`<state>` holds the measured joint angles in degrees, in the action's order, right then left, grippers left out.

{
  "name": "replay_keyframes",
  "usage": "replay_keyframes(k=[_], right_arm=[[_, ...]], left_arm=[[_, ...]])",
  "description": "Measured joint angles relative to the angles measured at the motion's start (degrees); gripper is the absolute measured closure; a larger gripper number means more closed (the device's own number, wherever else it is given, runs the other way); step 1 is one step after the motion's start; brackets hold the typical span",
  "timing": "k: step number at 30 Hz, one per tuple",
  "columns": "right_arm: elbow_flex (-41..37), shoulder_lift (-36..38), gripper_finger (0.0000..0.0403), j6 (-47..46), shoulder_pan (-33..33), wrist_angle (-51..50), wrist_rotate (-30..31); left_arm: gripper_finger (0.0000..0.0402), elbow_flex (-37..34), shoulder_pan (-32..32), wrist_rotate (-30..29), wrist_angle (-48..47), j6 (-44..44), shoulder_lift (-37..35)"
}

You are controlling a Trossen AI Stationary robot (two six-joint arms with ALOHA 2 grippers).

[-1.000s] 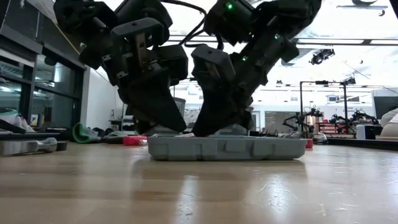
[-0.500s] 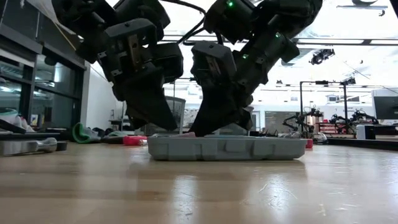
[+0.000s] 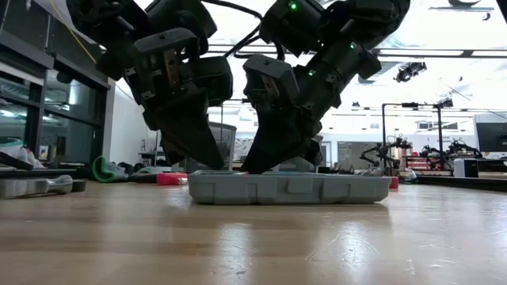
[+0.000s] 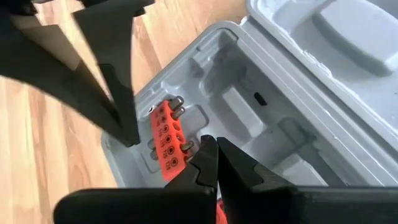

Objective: Prefit tool cases
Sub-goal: Put the screwdriver bit set into the gray prefit tool case

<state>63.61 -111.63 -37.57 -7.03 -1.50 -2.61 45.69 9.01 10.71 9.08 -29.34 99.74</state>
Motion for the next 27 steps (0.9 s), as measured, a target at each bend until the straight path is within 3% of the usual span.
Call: replay_keyframes(k=[6,27], right_arm=[[0.0,0.6,0.0403,-0.1,-1.8,0.0,-0.5],[0.0,0.8,0.0403,-1.4,-2.4,-0.8,1.3]], left_arm=[[0.0401,0.0,0.0,-2.7,-2.7,0.1,0.0],[0.0401,0.1,0.0,-3.7,-4.7,1.6,0.1]])
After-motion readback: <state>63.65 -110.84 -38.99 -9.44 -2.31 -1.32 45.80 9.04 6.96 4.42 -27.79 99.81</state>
